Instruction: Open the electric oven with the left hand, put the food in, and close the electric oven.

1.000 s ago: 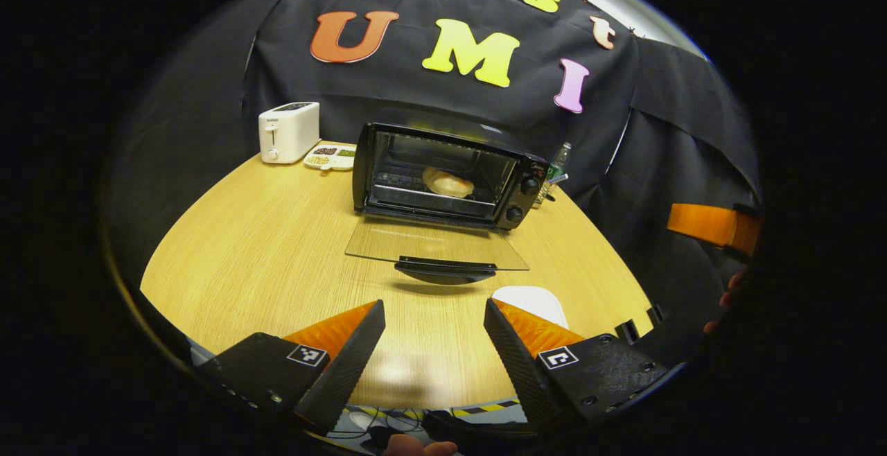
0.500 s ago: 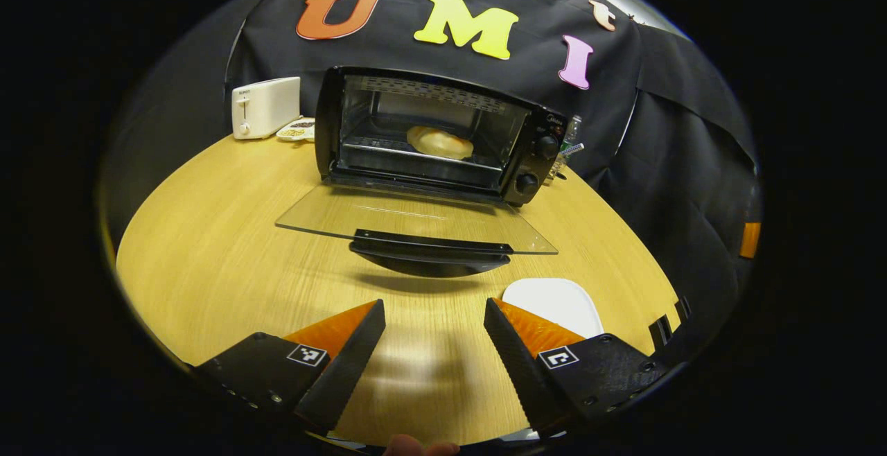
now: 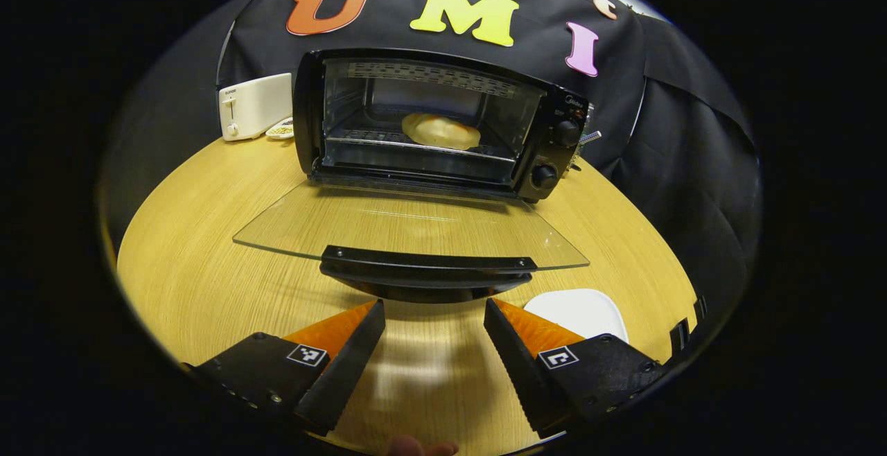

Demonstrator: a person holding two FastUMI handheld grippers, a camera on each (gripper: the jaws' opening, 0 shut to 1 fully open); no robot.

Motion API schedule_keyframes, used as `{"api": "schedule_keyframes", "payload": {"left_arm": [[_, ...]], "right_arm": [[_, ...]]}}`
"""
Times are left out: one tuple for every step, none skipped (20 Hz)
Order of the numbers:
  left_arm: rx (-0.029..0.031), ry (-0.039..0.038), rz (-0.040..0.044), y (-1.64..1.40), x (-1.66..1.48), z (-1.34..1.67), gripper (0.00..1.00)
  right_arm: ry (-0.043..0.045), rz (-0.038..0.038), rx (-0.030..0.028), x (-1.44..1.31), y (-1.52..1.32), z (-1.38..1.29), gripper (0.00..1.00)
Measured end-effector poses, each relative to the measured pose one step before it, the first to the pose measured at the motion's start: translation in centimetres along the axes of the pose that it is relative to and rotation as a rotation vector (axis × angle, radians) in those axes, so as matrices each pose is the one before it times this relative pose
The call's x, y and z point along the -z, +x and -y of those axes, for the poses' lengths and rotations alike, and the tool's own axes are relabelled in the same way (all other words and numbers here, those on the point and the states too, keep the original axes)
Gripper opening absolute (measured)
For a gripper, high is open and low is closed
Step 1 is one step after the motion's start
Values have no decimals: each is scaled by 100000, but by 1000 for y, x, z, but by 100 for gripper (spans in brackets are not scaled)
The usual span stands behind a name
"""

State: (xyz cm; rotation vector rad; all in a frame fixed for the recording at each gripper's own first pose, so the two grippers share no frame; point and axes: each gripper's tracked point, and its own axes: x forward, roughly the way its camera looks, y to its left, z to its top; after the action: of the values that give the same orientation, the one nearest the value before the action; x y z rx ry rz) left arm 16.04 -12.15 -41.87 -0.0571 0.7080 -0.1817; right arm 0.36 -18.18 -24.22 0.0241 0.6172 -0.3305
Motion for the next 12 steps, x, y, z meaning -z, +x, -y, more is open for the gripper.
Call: {"api": "schedule_keyframes", "payload": {"left_arm": [[9, 1290, 929, -39, -478, 85, 95], [-76, 1843, 1488, -18, -680, 104, 95], [95, 2259, 1865, -38, -1015, 115, 95], [155, 2168, 1568, -3, -1021, 1, 95], [-349, 1723, 1705, 13, -1132, -95, 95], [-10, 607, 1727, -46, -1149, -211, 95], [363, 79, 1648, 162, -1149, -76, 95], [-45, 523, 1221, -724, -947, -368, 95], [61, 875, 638, 160, -783, -24, 95], [237, 1170, 1244, 45, -871, -24, 95], [226, 1008, 1676, 141, -1023, 35, 95], [118, 723, 1407, 111, -947, 35, 95]], "right_arm": [[365, 270, 188, -134, 15, 105, 96], [434, 157, 5, -143, 22, 27, 96], [963, 717, -41, -303, -54, 42, 96], [1041, 995, 21, -566, 16, 8, 96], [1015, 984, 101, -352, -29, 46, 96], [962, 826, -58, -426, -3, -12, 96], [918, 719, -92, -259, -58, -108, 96], [784, 671, 24, -318, -9, 37, 96], [422, 404, 38, -134, -31, -13, 96], [10, 137, 231, -141, -77, 159, 96], [301, 611, 481, -206, -70, 225, 96], [456, 378, 294, -270, -247, 225, 96]]}}
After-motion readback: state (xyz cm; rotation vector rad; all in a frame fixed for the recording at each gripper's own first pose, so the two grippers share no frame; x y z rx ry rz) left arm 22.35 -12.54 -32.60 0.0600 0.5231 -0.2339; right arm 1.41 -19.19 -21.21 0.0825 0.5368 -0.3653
